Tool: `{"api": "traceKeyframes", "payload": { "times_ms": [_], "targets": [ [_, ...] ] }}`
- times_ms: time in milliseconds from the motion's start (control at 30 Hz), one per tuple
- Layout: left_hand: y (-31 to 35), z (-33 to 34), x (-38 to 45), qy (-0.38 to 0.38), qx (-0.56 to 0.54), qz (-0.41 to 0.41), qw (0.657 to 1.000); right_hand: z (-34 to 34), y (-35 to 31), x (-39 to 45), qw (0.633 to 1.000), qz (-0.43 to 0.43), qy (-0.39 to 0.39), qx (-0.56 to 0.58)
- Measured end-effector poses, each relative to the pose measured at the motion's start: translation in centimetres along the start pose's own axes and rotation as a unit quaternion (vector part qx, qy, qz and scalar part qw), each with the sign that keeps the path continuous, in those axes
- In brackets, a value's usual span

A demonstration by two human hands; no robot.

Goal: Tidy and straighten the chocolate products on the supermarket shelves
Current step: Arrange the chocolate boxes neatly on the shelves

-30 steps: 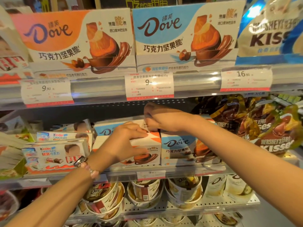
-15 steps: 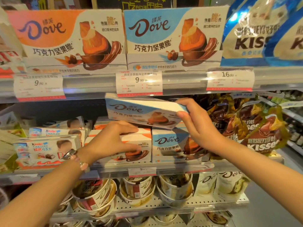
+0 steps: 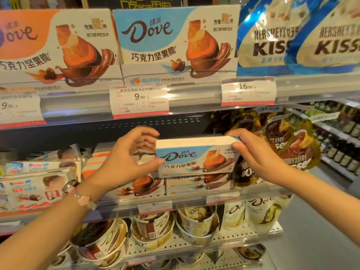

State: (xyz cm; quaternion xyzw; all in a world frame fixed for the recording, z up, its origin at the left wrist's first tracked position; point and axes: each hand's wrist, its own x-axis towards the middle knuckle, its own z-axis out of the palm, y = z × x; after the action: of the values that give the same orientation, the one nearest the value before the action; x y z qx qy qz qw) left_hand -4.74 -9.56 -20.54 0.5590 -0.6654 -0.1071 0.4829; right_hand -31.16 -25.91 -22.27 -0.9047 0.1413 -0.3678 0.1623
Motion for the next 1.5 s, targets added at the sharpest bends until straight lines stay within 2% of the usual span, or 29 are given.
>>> {"api": "traceKeyframes", "payload": {
  "times_ms": [133,467,733,933,1167,1267,1367,1433,1500],
  "targets": [
    [-0.3,0.4,0.9,-0.029,0.059,-0.025,0.998,0.0,1.5,-0.4,0.999,0.035,-0.038,-0.009],
    [-1.9,1.5,1.3,-0.082,0.029,-0.051,0.995,-1.1,1.7,-0.2,0.987,0.046,-0.118,-0.1],
    [-2.7,1.2,1.3,-0.086,0.034,-0.047,0.995,-1.3,1.3,0.2,0.984,0.055,-0.129,-0.11],
    [-3.0,1.6,1.3,-0.128,0.127,-0.029,0.983,-1.3,0.6,0.3,0.968,-0.022,-0.185,-0.171],
    [-2.7,1.7,1.1,-0.101,0.163,-0.039,0.981,-1.3,0.2,0.6,0.969,-0.017,-0.178,-0.171],
    [-2.4,2.0,1.3,-0.13,0.202,-0.033,0.97,-1.4,0.3,0.9,0.965,-0.016,-0.188,-0.185],
    [-2.7,2.4,1.6,-0.149,0.257,-0.051,0.953,-1.5,0.2,2.4,0.972,0.003,-0.19,-0.14],
    [-2.8,2.4,1.5,-0.144,0.253,-0.053,0.955,-1.2,0.8,3.9,0.979,0.017,-0.158,-0.129],
    [-2.9,2.4,1.4,-0.137,0.234,-0.053,0.961,-0.6,1.5,5.4,0.974,0.035,-0.159,-0.16]
  ]
}}
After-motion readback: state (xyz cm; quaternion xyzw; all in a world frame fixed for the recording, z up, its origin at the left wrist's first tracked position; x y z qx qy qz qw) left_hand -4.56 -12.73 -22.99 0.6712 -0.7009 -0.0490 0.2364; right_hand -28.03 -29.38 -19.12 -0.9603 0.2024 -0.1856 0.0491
